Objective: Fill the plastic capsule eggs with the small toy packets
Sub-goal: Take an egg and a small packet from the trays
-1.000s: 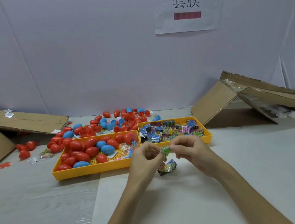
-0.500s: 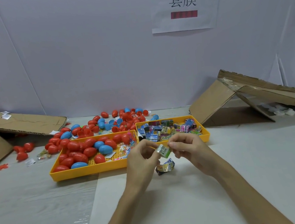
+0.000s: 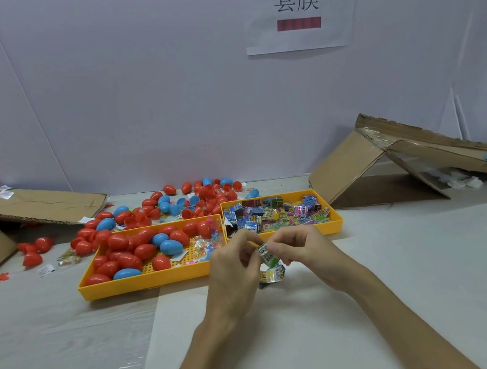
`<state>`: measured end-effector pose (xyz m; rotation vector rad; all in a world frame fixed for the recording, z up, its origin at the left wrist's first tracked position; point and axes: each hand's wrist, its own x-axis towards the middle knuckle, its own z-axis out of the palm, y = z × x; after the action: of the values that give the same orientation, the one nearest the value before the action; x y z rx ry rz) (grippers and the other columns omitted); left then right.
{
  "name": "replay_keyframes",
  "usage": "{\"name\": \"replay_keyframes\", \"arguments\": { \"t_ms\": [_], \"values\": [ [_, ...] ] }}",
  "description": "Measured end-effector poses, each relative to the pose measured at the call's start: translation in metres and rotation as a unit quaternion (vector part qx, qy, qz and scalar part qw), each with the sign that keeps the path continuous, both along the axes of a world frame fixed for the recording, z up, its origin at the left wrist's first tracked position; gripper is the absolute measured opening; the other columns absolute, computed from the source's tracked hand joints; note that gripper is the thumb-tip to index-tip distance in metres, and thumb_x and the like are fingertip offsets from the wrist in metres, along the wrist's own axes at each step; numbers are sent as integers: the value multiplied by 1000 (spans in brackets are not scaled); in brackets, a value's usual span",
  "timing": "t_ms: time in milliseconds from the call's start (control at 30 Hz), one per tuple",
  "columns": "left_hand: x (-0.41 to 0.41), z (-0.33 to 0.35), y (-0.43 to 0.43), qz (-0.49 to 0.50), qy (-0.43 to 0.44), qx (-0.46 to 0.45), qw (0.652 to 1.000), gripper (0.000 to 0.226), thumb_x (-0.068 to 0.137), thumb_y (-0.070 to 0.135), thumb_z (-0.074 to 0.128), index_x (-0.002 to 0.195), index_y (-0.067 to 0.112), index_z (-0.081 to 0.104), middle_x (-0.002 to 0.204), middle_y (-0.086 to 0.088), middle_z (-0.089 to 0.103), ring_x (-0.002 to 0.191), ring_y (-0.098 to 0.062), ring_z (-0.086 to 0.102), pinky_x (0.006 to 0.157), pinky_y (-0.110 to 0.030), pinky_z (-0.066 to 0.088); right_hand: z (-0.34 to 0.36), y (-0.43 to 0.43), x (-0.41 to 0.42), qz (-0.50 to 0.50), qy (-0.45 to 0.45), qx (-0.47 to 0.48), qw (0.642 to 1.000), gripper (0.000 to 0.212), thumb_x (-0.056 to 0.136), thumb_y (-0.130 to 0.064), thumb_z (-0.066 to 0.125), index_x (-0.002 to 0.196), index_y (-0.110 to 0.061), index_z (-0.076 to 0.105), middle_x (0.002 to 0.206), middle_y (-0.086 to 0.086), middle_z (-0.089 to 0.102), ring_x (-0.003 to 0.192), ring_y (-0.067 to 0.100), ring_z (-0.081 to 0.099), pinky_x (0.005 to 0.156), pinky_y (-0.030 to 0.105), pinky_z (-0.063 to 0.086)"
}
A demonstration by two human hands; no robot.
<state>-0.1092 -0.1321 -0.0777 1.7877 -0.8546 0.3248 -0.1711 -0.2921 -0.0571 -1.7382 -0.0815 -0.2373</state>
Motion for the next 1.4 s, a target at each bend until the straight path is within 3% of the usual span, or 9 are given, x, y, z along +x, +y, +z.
{"name": "replay_keyframes", "arguments": {
  "t_ms": [133, 367, 567, 667, 733, 867, 1067, 1200, 1400],
  "values": [
    [0, 2, 1, 16, -35, 16, 999, 22, 86, -9, 66, 91, 12, 66, 62, 13, 60, 62, -7, 60, 56, -13, 42, -2, 0, 1, -18, -9, 1, 1000, 9, 85, -26, 73, 77, -24, 76, 71, -4, 66, 66, 7, 55, 62, 19, 45],
    [1, 3, 4, 32, -74, 40, 996, 20, 87, -7, 68, 94, 12, 66, 65, 3, 64, 61, -12, 61, 55, -31, 50, -6, -1, 4, -2, -10, 43, 999, 11, 84, -26, 73, 82, -16, 77, 68, 5, 60, 59, 12, 50, 58, 22, 45],
    [5, 4, 5, 27, -25, 32, 999, 16, 87, 1, 73, 89, 16, 67, 65, 14, 62, 69, -5, 63, 54, -14, 46, -8, -4, 5, -10, 6, 55, 998, 4, 90, -11, 71, 90, -9, 76, 70, 0, 66, 58, 11, 50, 56, 21, 44],
    [9, 11, 8, -46, 38, 60, 996, 18, 91, 7, 71, 92, 25, 69, 80, 14, 69, 83, -3, 64, 66, -14, 47, -6, -5, 4, -11, 7, 68, 998, 7, 91, -11, 70, 87, -9, 75, 69, 3, 62, 57, 13, 46, 57, 22, 43],
    [17, 17, 13, -78, 86, 70, 991, 37, 93, -5, 61, 100, 31, 69, 97, 22, 69, 97, 3, 63, 75, -13, 49, -5, -8, 5, -19, 18, 87, 996, 13, 91, -7, 69, 81, -13, 75, 68, 3, 60, 55, 13, 45, 54, 21, 41],
    [40, 29, 25, 30, 72, 86, 993, 54, 93, -14, 48, 104, 35, 67, 117, 19, 62, 109, 6, 52, 86, -6, 37, -4, -11, 6, -32, 30, 100, 994, 18, 90, -5, 70, 76, -16, 75, 67, 4, 59, 52, 13, 44, 52, 21, 40],
    [89, 43, 21, 90, -28, 297, 950, 64, 81, -16, 56, 127, 26, 67, 147, 5, 54, 135, -21, 48, 101, -36, 50, -6, -11, 7, -43, 34, 97, 994, 16, 88, -7, 73, 77, -17, 76, 66, 2, 59, 48, 12, 39, 54, 25, 39],
    [112, 43, 20, 53, -24, 423, 904, 60, 86, -10, 60, 129, 31, 64, 139, 1, 60, 121, -23, 58, 82, -30, 59, -7, -14, 7, -56, 36, 98, 993, 17, 88, -7, 72, 77, -18, 76, 66, 3, 59, 48, 11, 39, 56, 28, 37],
    [122, 38, 15, 46, -35, 429, 901, 59, 85, -12, 61, 129, 26, 61, 130, 1, 63, 116, -19, 58, 78, -24, 58, -8, -15, 7, -60, 31, 88, 994, 15, 89, -7, 72, 79, -17, 75, 60, -3, 59, 48, 11, 43, 55, 27, 38]
  ]
}}
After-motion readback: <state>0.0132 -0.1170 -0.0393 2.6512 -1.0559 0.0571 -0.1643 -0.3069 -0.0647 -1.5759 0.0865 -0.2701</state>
